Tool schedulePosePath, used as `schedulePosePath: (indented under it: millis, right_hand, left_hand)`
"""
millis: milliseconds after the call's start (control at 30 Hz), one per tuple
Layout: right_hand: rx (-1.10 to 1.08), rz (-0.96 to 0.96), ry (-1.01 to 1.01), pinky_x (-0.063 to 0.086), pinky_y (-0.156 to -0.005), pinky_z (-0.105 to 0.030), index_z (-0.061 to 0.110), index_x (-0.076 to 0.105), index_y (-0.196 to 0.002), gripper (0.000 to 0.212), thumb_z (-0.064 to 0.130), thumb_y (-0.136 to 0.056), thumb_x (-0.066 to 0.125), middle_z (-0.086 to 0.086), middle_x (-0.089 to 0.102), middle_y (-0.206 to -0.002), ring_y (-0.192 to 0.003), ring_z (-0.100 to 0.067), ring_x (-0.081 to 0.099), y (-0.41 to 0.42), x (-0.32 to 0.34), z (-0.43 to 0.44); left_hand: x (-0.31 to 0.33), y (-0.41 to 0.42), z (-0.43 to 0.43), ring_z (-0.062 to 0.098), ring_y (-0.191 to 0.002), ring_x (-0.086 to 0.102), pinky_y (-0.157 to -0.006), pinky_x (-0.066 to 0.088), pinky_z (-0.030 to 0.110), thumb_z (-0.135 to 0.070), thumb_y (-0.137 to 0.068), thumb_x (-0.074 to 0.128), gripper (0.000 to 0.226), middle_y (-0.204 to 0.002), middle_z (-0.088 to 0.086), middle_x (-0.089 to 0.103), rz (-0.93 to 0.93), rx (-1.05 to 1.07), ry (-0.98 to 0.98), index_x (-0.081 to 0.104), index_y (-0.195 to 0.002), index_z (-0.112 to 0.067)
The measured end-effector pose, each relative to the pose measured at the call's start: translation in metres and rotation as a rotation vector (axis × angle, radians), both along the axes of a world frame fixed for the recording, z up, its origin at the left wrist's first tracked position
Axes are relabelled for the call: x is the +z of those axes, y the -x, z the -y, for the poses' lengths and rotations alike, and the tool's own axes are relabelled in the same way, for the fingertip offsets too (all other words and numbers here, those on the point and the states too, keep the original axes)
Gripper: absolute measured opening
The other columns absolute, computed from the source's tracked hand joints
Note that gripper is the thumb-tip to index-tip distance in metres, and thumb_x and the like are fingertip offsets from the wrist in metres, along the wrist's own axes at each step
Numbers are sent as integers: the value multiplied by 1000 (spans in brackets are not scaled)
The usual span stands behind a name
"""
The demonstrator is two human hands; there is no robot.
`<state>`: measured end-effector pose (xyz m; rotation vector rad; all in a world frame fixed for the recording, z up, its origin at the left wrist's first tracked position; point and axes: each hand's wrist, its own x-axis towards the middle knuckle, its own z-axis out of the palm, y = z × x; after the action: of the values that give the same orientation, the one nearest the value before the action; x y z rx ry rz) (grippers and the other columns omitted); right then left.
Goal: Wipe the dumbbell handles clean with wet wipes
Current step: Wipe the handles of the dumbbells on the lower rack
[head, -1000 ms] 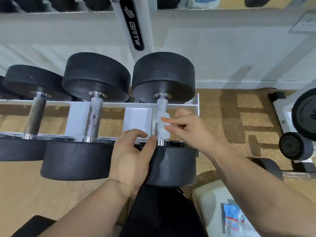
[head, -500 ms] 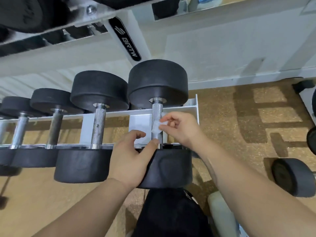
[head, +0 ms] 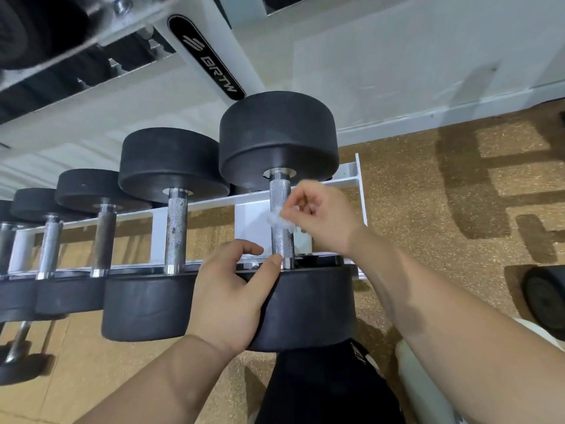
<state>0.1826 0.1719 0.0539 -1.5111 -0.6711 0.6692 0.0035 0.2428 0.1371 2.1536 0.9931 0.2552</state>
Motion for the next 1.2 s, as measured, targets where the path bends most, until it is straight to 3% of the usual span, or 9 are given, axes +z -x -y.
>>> schedulePosePath:
  millis: [133, 333, 533, 733, 867, 967, 1100, 1200]
  right_hand:
    - [-160, -115, -73, 52, -60, -35, 19, 64, -78, 16, 14, -86, 77, 1, 52, -66, -59, -13, 48, -6, 8, -12]
    - [69, -195, 26, 48, -49, -23, 16, 64, -75, 20, 3, -83, 78, 2, 62, -62, -48, -12, 55, 10, -7, 11]
    - [-180, -184, -83, 52, -58, -23, 13, 68, -83, 8, 10, -89, 73, -2, 63, -71, -55, -9, 57, -7, 10, -16]
    - [164, -198, -7, 46, -50, -21, 13, 67, -74, 19, -1, -80, 79, 3, 62, -60, -49, -11, 54, 10, -10, 16]
    - [-53, -104, -10, 53, -58, -32, 9, 70, -79, 10, 9, -82, 80, -15, 65, -69, -56, -16, 58, -7, 9, -3]
    - [-168, -168, -90, 53, -58, -30, 13, 68, -79, 11, 9, -85, 76, -9, 62, -68, -57, -14, 57, -8, 12, -12]
    - [147, -202, -1, 45, -49, -20, 5, 67, -77, 13, 0, -82, 77, -9, 63, -66, -49, -12, 53, 6, 2, 12]
    - [355, -200, 66, 47, -50, -20, -6, 67, -80, 13, -2, -79, 79, -10, 64, -64, -50, -12, 55, 5, 7, 24]
  left_hand:
    - [1, -1, 1, 6, -105, 59, -90, 40, 23, -70, -67, 56, 48, -102, -17, 66, -3, 0, -7, 68, -90, -30]
    - [1, -2, 1, 11, -103, 60, -93, 44, 31, -70, -67, 56, 47, -100, -18, 64, -5, 7, -29, 68, -91, -31]
    - [1, -1, 1, 11, -103, 60, -95, 45, 33, -70, -67, 56, 49, -101, -16, 65, -5, 10, -15, 68, -92, -30]
    - [0, -1, 1, 14, -100, 62, -94, 47, 37, -69, -69, 56, 49, -99, -14, 65, 0, 2, -24, 69, -92, -28]
    - [0, -1, 0, 7, -106, 59, -92, 42, 24, -71, -68, 54, 52, -102, -16, 66, -22, -7, -21, 69, -92, -28]
    - [0, -1, 0, 7, -105, 58, -89, 40, 22, -72, -68, 53, 52, -102, -16, 66, -19, -6, -22, 69, -92, -28]
    - [-1, -1, -1, 13, -102, 59, -91, 43, 31, -71, -69, 53, 50, -100, -12, 66, -16, -12, -43, 68, -90, -28]
    - [-1, -1, -1, 14, -101, 59, -91, 44, 33, -71, -70, 53, 49, -99, -13, 66, -12, -13, -45, 68, -89, -29]
